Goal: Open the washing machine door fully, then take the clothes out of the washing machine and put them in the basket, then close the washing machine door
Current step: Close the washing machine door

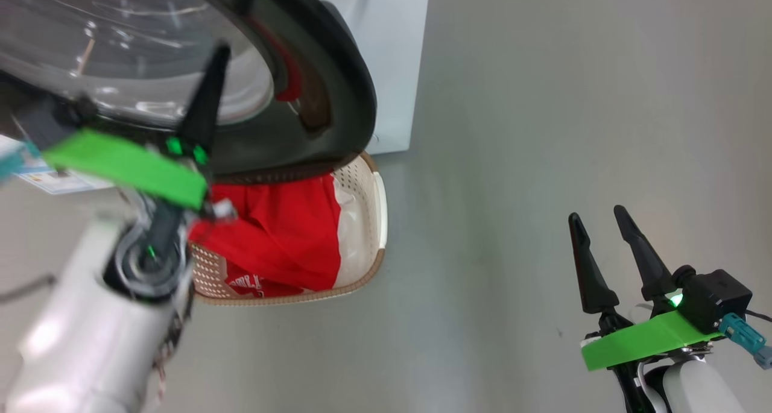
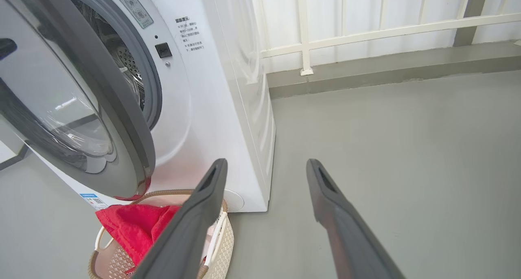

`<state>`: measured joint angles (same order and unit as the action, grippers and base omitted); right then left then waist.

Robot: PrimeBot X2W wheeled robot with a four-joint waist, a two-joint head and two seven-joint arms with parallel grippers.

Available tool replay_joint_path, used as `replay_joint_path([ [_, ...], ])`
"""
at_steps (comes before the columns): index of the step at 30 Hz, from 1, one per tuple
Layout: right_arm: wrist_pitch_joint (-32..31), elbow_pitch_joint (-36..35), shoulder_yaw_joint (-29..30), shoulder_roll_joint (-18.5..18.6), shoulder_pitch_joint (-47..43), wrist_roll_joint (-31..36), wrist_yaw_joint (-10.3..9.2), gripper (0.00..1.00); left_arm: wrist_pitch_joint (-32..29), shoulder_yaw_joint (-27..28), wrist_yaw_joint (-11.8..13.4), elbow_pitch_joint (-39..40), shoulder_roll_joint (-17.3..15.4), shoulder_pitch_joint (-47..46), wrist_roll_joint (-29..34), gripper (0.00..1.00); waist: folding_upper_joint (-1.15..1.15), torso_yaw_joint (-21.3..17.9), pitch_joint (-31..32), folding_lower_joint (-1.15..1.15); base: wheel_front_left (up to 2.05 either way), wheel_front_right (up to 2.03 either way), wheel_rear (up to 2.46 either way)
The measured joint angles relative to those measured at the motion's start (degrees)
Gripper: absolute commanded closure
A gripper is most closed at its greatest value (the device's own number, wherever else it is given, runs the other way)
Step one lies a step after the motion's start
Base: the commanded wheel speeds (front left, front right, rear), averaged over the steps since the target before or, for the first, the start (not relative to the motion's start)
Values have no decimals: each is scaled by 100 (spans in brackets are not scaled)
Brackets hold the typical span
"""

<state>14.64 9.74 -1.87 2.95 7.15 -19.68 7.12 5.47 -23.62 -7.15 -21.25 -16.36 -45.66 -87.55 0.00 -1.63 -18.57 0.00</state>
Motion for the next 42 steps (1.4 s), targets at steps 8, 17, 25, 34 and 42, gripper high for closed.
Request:
replay_joint_path([
  [8, 0, 70, -9, -3, -348, 30, 0, 0, 376, -257, 0, 220, -90, 1146, -47, 100, 0, 164, 374, 0, 0, 0, 0],
  [17, 0, 93, 79, 54, -785, 30, 0, 0, 733, -321, 0, 444, -259, 2295, -75, 100, 0, 396, 781, 0, 0, 0, 0],
  [25, 0, 85, 143, 90, -964, 29, 0, 0, 883, -338, 0, 334, -582, 3123, 582, 100, 0, 532, 1019, 0, 0, 0, 0],
  [34, 0, -3, 323, 109, -1223, 27, 0, 0, 883, 464, 0, 214, -463, 3690, 1769, 100, 0, 625, 1145, 0, 0, 0, 0],
  [42, 0, -68, 459, 107, -1382, 26, 0, 0, 883, 1230, 0, 260, -185, 4123, 3303, 54, 0, 673, 1223, 0, 0, 0, 0],
])
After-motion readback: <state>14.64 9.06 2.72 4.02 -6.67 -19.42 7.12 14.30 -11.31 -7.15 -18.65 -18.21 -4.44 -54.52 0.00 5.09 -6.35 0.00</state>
